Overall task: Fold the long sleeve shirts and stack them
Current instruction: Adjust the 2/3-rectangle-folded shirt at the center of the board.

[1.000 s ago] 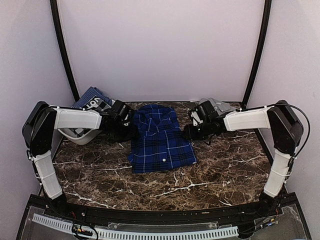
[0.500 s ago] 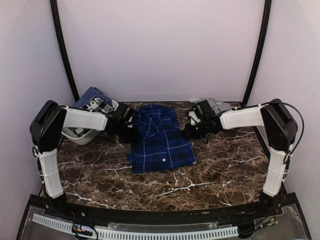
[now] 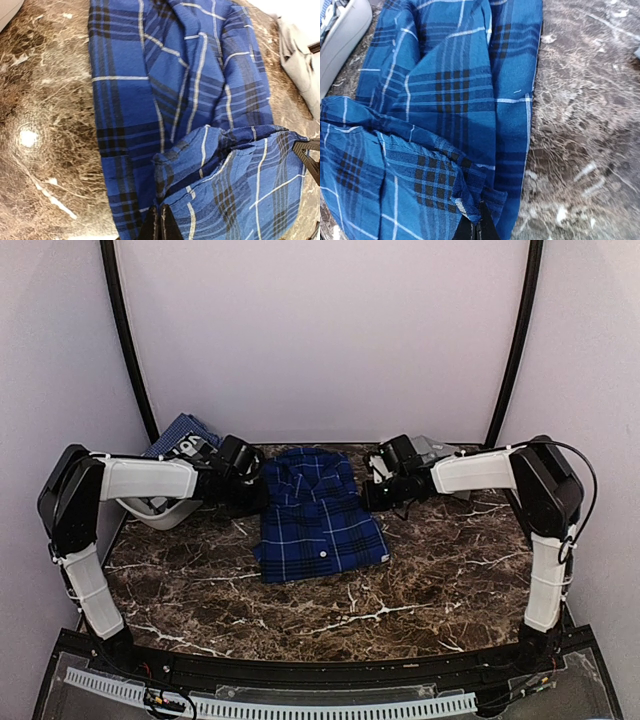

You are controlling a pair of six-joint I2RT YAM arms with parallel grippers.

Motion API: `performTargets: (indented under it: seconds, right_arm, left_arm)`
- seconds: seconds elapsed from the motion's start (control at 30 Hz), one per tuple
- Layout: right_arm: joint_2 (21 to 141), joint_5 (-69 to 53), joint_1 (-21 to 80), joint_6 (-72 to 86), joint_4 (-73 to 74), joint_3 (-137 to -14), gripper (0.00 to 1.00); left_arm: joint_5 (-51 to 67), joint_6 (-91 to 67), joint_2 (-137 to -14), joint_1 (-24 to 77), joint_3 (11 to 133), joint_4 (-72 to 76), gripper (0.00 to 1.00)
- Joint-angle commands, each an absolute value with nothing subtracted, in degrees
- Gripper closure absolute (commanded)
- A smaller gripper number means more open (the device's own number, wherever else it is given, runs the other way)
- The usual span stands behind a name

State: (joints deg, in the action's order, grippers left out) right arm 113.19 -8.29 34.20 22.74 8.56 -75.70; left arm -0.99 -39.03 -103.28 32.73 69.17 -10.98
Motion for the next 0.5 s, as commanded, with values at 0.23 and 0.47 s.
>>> performTargets:
  seconds: [0.23,0.47]
  right_arm:
    - [119.9,-6.2,33.8,20.1,11.1,-82.9,0.74]
    - [113.6,-0.7,34.0,18.1,17.5,-84.8,0.51]
  left_arm:
    - [-2.5,-38.7,-111.4,30.4,72.5,-13.1,0.89]
    - [-5.5,-36.5,-110.2,30.1,76.7,-17.3,0.55]
